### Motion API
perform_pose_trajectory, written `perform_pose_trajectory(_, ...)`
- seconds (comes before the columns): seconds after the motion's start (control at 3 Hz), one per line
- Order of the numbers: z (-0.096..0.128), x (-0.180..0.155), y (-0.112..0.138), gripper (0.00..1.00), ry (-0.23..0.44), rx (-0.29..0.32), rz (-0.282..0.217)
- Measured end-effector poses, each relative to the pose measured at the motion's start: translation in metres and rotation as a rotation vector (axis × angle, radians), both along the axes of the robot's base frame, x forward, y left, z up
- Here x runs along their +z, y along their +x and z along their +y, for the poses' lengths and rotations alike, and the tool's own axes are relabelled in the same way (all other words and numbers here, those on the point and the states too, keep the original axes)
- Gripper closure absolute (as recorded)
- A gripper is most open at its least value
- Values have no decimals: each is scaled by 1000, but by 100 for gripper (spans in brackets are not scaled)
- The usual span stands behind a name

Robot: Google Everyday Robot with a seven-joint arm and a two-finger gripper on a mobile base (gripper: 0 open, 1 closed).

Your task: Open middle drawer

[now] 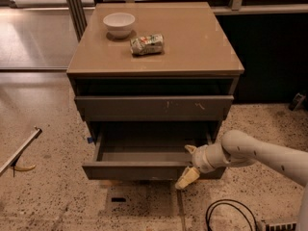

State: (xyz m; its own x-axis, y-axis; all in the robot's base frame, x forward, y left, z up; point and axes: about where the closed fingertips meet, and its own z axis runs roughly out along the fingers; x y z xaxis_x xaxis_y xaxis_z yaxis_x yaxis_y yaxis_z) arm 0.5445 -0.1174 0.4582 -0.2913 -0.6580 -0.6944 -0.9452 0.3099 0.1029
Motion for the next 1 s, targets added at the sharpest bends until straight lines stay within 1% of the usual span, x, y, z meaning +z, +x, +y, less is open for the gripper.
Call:
perform_pose_trajectory(0.33, 0, 0, 0, 0, 0, 0, 0)
perform_pose_trajectory(0.67, -6, -17, -9, 0, -57, 14, 67)
perform_pose_trajectory(1.0, -20, -38, -18, 0, -112, 5, 151)
